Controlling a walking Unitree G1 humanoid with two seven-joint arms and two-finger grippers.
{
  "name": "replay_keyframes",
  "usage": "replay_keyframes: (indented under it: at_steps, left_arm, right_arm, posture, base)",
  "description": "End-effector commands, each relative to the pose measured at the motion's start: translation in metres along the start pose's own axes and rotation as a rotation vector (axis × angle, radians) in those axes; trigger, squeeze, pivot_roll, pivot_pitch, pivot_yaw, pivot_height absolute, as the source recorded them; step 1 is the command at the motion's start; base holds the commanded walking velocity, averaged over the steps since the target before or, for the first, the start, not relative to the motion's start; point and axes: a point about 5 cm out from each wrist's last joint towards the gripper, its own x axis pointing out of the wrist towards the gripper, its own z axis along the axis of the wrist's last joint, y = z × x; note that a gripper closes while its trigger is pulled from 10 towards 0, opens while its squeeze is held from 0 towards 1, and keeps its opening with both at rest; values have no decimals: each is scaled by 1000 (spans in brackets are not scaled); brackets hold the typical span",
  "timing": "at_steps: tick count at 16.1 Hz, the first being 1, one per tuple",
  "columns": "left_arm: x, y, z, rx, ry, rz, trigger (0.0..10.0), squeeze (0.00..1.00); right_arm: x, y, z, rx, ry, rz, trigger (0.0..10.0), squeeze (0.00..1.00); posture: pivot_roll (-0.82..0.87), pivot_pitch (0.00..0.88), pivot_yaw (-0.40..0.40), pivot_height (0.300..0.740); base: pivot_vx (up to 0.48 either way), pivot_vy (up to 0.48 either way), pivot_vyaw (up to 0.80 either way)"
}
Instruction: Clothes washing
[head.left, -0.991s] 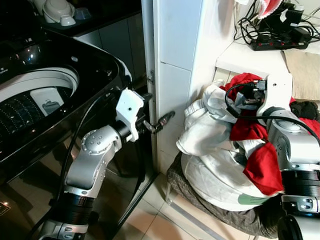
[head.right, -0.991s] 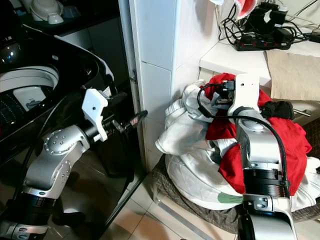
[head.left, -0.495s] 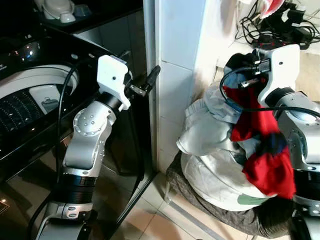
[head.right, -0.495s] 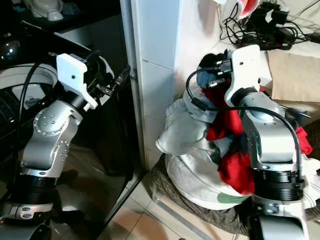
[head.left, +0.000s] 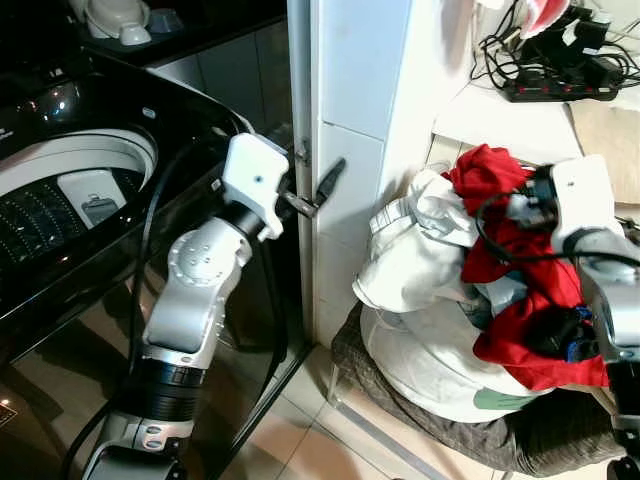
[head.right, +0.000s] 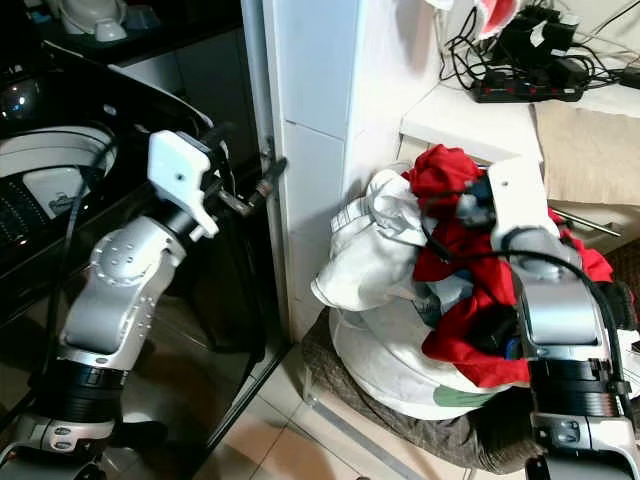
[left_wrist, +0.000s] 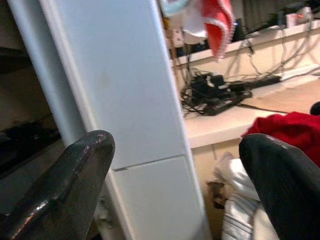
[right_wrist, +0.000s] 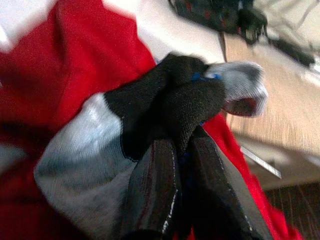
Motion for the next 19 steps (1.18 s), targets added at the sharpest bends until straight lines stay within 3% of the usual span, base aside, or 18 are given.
replay_keyframes:
  at_steps: [1,4,7,13,15,16,17,19]
  left_arm:
    - [-2,-1,-2,10,21,-20,10000,0]
    - [-2,0,-2,10,23,-26,10000,0]
    - [-3,2,-1,7,19,-26,10000,0]
    - [-6,2,0,2,17,-43,10000,0]
    - [-9,5,-1,3,29,-50,10000,0]
    - [-9,7,0,1,27,-50,10000,0]
    - [-9,8,0,-2,24,-50,10000,0]
    - [-8,2,8,-53,-20,-116,10000,0]
  right_arm:
    - [0,-2,-13,13,69,-13,10000,1000]
    - [-2,2,-8,52,48,1,10000,1000]
    - [-10,-6,16,109,-38,-79,10000,1000]
    - [-34,-7,24,134,-22,-118,10000,1000]
    - [-46,-14,31,166,-57,-188,10000,1000]
    - [-50,-21,37,227,-118,-250,10000,1000]
    - [-52,-25,41,275,-154,-283,10000,0]
    - [-57,-28,29,315,-73,-328,10000,0]
  posture:
    - [-57,0,16,740]
    - [-60,0,20,740]
    - [-60,0,18,740]
    - [-70,0,20,740]
    - [-83,0,33,740]
    - [-83,0,33,740]
    - [-83,0,33,740]
    - [-83,0,33,740]
  base:
    - [0,0,0]
    - [0,0,0]
    - [0,0,0]
    - [0,0,0]
    - [0,0,0]
    - [0,0,0]
    - [0,0,0]
    - [0,0,0]
